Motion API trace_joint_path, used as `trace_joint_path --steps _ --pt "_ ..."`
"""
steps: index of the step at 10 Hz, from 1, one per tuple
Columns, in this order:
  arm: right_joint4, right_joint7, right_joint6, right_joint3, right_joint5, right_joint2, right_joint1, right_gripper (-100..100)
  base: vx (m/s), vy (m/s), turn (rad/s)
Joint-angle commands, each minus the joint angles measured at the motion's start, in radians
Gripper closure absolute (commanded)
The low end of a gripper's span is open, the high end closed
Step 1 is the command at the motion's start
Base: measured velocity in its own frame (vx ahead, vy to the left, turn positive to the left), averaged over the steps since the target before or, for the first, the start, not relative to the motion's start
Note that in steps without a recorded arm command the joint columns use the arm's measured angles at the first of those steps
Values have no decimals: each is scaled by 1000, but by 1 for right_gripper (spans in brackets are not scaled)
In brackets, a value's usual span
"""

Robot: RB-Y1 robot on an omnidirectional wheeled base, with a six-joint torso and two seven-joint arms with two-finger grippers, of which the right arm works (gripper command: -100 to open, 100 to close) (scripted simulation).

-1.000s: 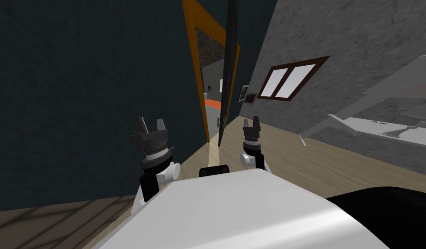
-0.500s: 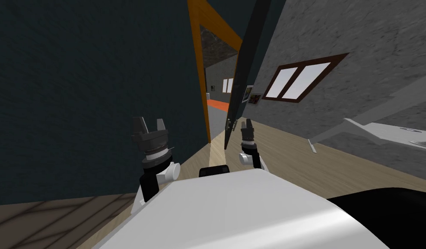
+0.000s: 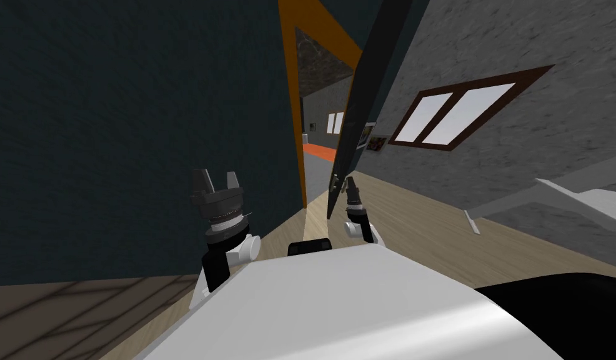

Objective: Pull the door open

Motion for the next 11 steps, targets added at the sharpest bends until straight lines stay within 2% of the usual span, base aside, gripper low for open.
trace_joint_path --steps 1,7,8,10,11 --pt "30 19 -4 -4 7 -2 -12 -100 65 -22 40" --pt "225 170 -32 -35 77 -23 -82 -100 87 -34 123" --pt "239 170 -32 -35 77 -23 -82 -100 55 -30 52" --pt "301 223 -41 -45 101 -29 -106 -100 60 -20 110" --pt "312 223 -41 -45 101 -29 -106 -100 52 -23 57"
